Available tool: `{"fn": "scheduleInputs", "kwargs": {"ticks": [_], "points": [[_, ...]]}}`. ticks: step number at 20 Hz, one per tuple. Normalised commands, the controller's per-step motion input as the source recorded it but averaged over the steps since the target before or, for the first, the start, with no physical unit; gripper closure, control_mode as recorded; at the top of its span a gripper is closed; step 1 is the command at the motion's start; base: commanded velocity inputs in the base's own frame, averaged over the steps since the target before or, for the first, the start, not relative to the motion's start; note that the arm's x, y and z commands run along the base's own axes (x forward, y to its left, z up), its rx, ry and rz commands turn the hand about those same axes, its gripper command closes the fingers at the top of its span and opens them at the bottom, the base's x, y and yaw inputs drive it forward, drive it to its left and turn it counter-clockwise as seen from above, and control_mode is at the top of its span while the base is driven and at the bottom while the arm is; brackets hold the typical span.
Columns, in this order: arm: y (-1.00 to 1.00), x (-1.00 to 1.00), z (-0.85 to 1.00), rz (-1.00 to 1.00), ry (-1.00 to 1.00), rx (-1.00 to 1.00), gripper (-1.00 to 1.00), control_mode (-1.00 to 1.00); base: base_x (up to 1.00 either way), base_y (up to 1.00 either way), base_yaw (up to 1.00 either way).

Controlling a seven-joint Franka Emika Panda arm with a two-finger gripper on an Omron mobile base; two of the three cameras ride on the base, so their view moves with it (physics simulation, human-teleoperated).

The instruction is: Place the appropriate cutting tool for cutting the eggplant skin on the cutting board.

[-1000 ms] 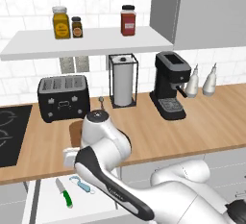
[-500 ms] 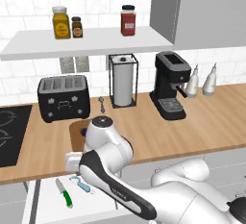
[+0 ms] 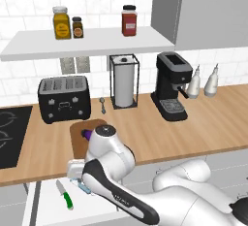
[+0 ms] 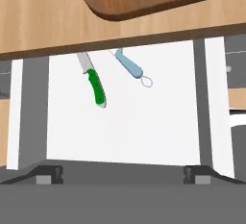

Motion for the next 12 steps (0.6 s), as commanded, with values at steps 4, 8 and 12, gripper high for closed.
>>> {"fn": "scheduleInputs", "kwargs": {"ticks": [4,8,12], "points": [[0.05,0.00,-0.14,0.00,0.00,0.00,-1.00,-1.00,0.00,0.00,0.00],[0.03,0.00,-0.17,-0.01,0.00,0.00,-1.00,-1.00,0.00,0.00,0.00],[0.01,0.00,-0.15,0.00,0.00,0.00,-1.00,-1.00,0.00,0.00,0.00]]}}
